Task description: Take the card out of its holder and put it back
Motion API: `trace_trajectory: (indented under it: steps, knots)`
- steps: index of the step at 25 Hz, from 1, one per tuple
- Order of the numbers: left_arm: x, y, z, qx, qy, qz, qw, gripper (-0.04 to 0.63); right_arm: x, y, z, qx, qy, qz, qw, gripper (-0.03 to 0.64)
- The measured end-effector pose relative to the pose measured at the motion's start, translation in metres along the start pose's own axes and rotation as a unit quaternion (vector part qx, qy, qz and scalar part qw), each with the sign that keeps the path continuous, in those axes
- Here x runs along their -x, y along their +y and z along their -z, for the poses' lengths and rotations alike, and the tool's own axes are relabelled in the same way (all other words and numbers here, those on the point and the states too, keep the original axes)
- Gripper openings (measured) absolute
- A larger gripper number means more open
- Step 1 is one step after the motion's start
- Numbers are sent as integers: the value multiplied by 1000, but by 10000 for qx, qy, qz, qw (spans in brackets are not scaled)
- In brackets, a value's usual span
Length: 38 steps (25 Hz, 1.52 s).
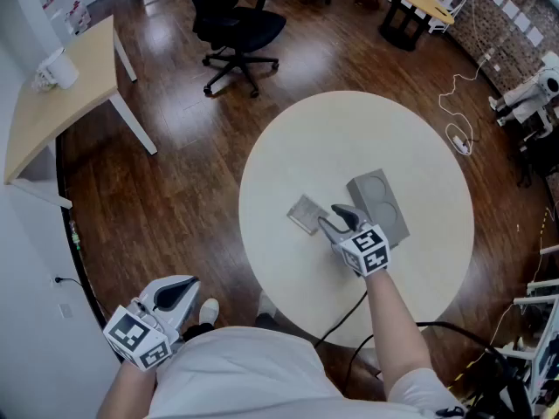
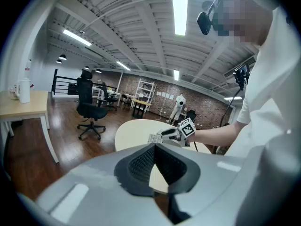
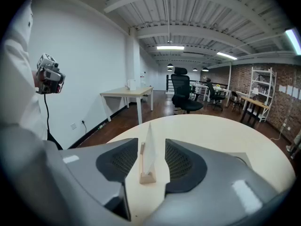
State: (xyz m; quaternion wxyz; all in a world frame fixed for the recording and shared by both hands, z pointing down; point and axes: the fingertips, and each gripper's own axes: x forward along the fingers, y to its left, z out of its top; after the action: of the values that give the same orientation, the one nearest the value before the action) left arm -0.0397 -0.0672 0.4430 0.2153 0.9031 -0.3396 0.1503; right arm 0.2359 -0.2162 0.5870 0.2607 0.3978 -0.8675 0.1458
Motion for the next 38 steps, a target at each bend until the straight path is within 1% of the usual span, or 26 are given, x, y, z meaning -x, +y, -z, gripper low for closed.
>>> trace_trajectory:
  steps: [4,9,12,18,24,30,34,38]
  knots:
    - [-1,5,3,122,21,-271,9996,3,-26,-9,5,-28,103,-291,9995,173]
    - [1,10,2,195,27,-520,9985,3,-42,-5,4,-14,96,-556,9984,107]
    - [3,15,1,243,18,-658,9975,3,-47,-4,1,5,61,-585,9983,35]
    - [7,20,2,247,56,-711,9971,3,-47,-1,-3,-38,51,-705,9975,23]
    - [5,23,4,196,75,-605,9979,3,-37,-5,-14,-90,-119,-628,9979,23]
    - [6,31,7,107,46,-379,9992,3,-14,-4,-46,118,-354,-352,9987,21]
    - [9,35,6,33,-38,-125,9999,3,7,9,-73,249,-547,-135,9981,21]
    - [18,43,3,-21,-139,94,9999,3,25,34,-92,366,-604,11,9975,21]
